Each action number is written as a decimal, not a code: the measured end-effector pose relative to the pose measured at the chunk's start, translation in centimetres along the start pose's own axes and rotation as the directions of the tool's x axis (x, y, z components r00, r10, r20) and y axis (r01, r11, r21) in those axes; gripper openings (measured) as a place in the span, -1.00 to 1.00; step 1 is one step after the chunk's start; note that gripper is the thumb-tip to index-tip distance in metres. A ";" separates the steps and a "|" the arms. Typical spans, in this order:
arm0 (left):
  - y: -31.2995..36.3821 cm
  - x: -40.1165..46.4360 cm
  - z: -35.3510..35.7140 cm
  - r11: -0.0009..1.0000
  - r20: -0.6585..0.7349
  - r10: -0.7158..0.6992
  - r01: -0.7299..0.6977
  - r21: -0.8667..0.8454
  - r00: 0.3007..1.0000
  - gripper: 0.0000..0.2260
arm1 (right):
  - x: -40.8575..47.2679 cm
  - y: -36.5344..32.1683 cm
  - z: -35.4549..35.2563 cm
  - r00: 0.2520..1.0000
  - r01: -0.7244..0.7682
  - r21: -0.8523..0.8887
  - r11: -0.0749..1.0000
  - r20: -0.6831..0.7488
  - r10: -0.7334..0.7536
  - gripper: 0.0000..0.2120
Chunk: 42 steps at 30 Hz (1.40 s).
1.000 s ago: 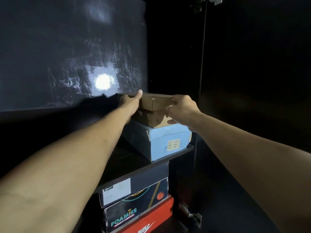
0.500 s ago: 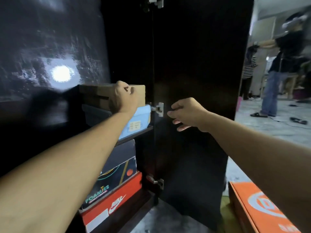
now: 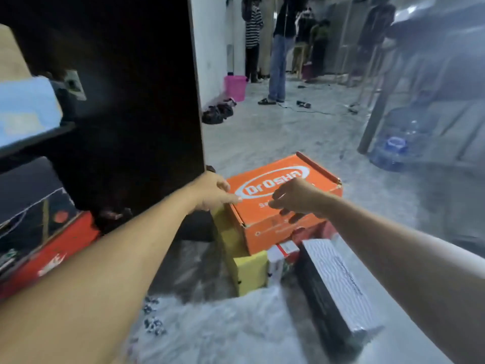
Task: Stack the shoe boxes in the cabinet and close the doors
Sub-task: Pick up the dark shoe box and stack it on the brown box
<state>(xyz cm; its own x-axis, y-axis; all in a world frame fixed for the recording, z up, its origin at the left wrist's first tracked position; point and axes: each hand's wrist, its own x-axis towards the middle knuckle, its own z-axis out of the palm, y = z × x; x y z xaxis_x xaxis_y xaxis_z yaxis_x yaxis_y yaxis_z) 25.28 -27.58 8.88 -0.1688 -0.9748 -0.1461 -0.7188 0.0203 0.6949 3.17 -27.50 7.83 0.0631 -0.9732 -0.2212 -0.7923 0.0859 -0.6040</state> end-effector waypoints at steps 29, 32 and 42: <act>-2.9 11.9 36.2 0.980 0.409 -0.174 0.199 -0.019 0.896 -0.19 | -3.9 35.3 2.8 0.780 -0.602 -0.026 0.798 0.198 0.594 -0.02; -2.1 11.6 36.7 0.977 0.396 -0.185 0.214 -0.028 0.899 -0.26 | -3.6 36.3 2.3 0.798 -0.599 0.108 0.794 0.156 0.582 -0.05; -2.4 11.9 37.1 0.946 0.324 -0.210 0.275 -0.171 0.922 -0.27 | -4.4 38.3 3.0 0.737 -0.624 0.414 0.663 0.031 0.675 -0.24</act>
<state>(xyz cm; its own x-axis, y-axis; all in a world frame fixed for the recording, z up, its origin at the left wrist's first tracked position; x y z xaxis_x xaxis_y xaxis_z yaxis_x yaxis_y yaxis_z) -0.07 -30.94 -20.64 -0.2238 -0.8312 -0.5089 -0.6115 -0.2868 0.7374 -25.62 -19.26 -16.65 -0.4696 -0.6529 -0.5943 -0.3133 0.7525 -0.5792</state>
